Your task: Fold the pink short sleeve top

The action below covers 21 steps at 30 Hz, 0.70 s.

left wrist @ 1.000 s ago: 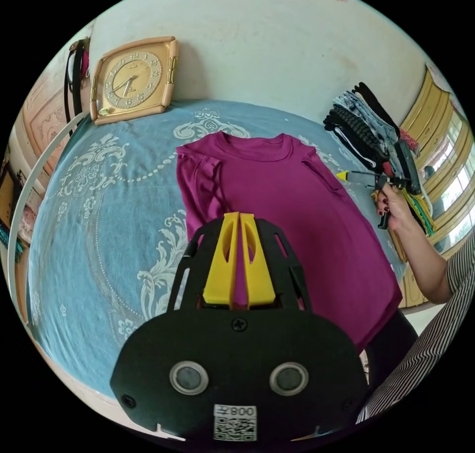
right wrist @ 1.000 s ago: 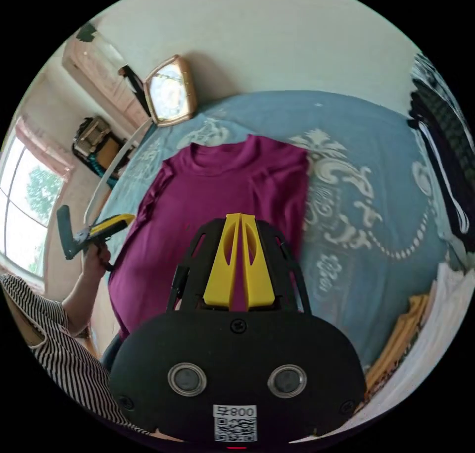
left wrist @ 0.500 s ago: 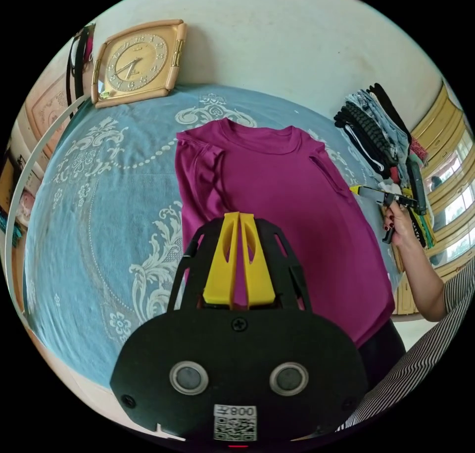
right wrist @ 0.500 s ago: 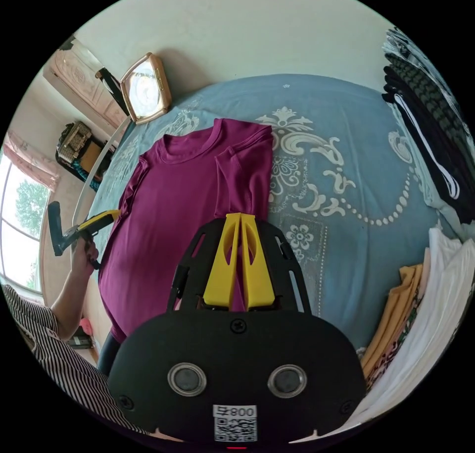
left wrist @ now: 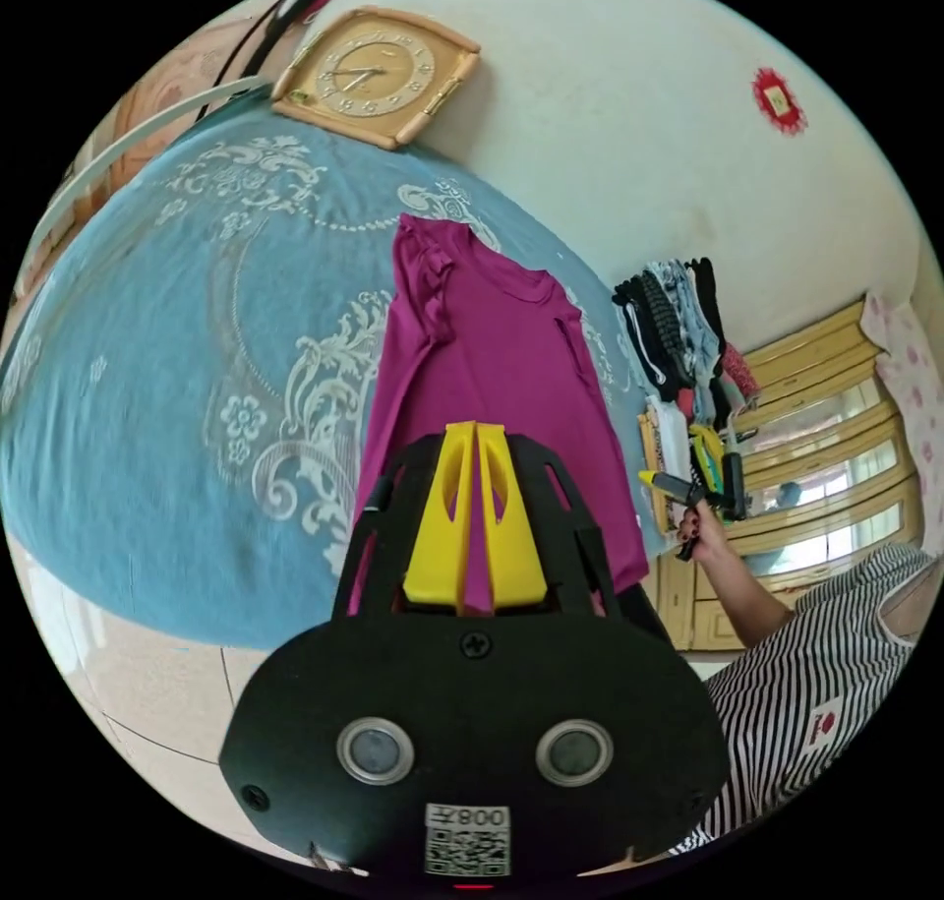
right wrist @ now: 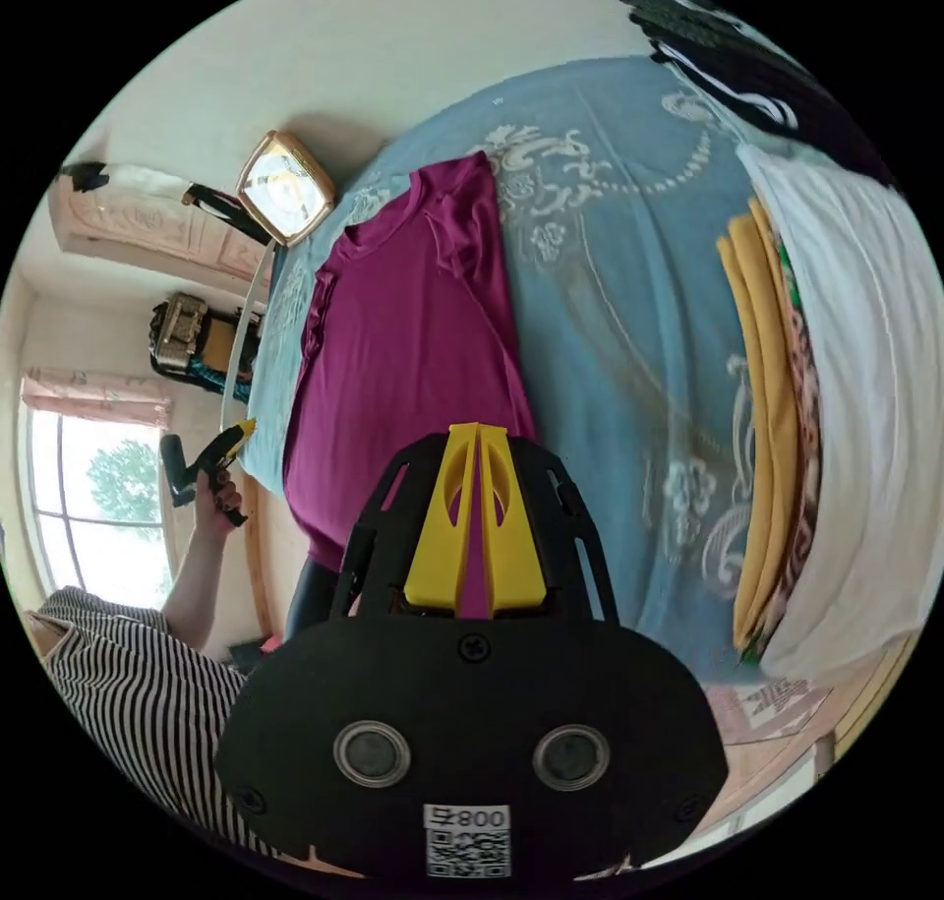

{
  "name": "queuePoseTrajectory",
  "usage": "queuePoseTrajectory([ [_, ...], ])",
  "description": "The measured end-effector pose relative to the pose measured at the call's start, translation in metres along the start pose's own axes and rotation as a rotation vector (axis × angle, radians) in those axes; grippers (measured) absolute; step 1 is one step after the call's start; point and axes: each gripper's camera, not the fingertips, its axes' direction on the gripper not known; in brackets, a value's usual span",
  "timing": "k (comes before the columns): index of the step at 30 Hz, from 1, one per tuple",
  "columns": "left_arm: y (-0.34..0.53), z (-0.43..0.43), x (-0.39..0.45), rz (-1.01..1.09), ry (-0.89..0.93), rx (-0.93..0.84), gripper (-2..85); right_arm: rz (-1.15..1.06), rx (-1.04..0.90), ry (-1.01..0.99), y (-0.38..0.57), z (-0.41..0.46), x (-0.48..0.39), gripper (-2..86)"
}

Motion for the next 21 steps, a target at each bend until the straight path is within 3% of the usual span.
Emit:
queuePoseTrajectory([
  [4, 0.056, -0.022, -0.029, -0.079, 0.085, -0.002, 1.4, 0.077, -0.016, -0.037, 0.071, -0.014, 0.032, 0.1],
  [9, 0.130, -0.036, -0.064, -0.201, 0.066, -0.036, 4.1, 0.173, -0.023, -0.065, 0.168, -0.035, 0.078, 0.1],
  [14, 0.212, -0.026, -0.104, -0.368, 0.135, -0.083, 7.7, 0.270, -0.030, -0.146, 0.241, -0.038, 0.117, 0.1],
  [21, 0.269, -0.008, -0.131, -0.446, 0.172, -0.109, 9.4, 0.331, -0.025, -0.206, 0.318, -0.034, 0.152, 0.6],
])
